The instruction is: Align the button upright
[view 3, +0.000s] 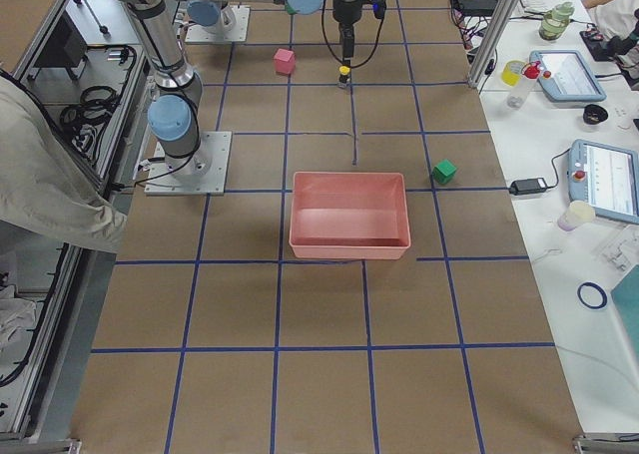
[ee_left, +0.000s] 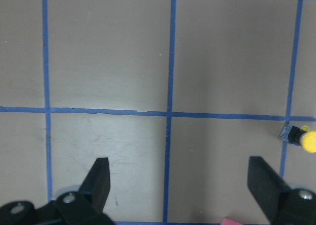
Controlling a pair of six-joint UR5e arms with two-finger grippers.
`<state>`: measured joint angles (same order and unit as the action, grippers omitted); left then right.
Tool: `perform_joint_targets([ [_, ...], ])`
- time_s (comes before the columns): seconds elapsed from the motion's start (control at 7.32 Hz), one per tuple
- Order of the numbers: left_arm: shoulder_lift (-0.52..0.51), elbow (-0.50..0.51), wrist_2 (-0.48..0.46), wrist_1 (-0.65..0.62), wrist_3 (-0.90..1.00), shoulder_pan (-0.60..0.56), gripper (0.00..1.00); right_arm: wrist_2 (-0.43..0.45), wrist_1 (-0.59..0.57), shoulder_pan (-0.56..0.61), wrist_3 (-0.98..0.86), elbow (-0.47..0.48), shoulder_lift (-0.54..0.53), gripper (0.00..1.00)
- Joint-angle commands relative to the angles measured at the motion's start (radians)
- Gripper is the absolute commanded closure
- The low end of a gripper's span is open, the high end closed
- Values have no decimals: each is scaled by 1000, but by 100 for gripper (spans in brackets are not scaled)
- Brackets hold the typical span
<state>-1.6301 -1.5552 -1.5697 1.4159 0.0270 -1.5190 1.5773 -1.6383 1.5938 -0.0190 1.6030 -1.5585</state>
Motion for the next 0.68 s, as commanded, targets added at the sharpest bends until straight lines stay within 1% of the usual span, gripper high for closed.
perform_joint_targets([
  [0.0,44,1,-10,70,19,22,0,0,0,0,1,2,0,0],
  [0.55,42,-17,-15,78,19,22,0,0,2,0,2,2,0,0],
])
